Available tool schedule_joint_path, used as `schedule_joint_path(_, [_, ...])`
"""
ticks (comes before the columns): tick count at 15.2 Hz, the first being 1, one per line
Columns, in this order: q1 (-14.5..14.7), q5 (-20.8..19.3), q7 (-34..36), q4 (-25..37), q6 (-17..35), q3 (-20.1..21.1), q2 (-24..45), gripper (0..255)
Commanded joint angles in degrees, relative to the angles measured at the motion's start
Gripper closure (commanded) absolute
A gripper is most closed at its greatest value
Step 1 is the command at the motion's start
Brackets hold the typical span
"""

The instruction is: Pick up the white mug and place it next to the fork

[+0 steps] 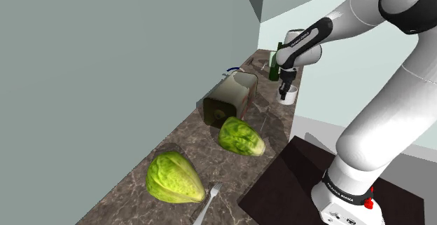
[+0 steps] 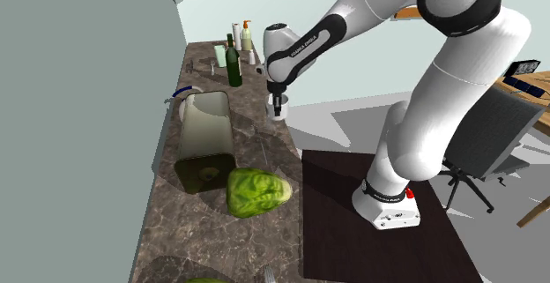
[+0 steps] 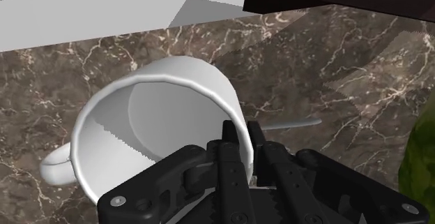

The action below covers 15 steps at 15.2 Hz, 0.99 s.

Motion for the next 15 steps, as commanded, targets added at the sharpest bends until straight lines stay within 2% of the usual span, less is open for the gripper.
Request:
schedule_joint_path(1, [-0.1, -0.3, 0.2, 0.4, -1.4, 0.1, -1.0, 255])
schedule_joint_path(8, [3.0, -2.2, 11.8, -8.2, -1.9, 7.0, -9.4, 255])
schedule_joint_path(15, [7.7, -0.1, 22.7, -13.6, -3.0, 14.7, -15.1, 255])
